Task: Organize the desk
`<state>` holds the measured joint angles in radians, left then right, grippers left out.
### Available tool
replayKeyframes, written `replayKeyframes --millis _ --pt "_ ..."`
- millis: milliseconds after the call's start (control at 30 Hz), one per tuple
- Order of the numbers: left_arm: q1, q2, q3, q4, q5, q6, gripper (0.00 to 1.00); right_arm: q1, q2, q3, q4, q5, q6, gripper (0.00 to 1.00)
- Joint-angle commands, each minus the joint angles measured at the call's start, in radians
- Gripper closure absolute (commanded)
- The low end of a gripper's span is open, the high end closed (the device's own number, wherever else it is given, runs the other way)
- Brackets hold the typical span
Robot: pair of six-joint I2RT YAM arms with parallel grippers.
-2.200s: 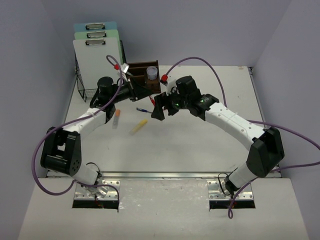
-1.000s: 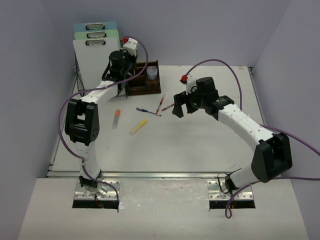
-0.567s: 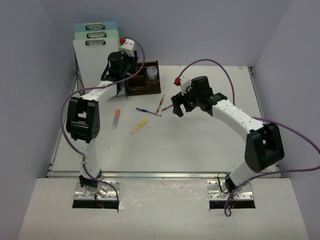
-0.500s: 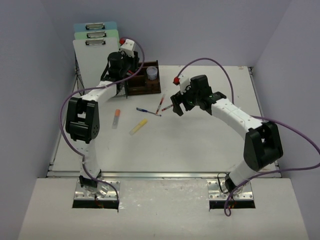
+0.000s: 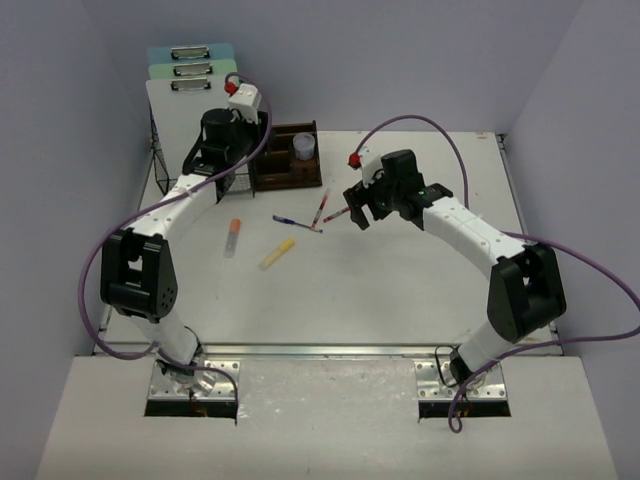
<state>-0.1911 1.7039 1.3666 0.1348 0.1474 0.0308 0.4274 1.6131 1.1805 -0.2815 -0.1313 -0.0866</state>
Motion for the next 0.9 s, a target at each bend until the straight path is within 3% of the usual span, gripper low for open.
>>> replayKeyframes --millis 0,133,400,667,867 --pt "-0.064 -0.009 0.027 -0.166 0.032 0.043 0.62 -0.006 -0.016 0.005 0.010 0.049 0.040 0.14" --pt "-0.125 0.075 0.107 -0.295 -0.014 0.054 0.64 -0.024 -0.024 -0.012 -0.011 0.055 0.076 0.14" --pt "-0.245 0.305 0.317 -0.375 -0.062 0.051 0.62 -0.133 -0.076 -0.082 -0.035 0.013 0.159 0.14" --pt "-0.278 0.600 0.647 -0.530 -0.097 0.021 0.65 -0.200 -0.148 -0.166 -0.041 -0.010 0.150 0.14" --pt "-0.277 0.691 0.700 -0.540 -0.185 0.036 0.65 -0.212 -0.182 -0.206 -0.040 -0.030 0.160 0.14"
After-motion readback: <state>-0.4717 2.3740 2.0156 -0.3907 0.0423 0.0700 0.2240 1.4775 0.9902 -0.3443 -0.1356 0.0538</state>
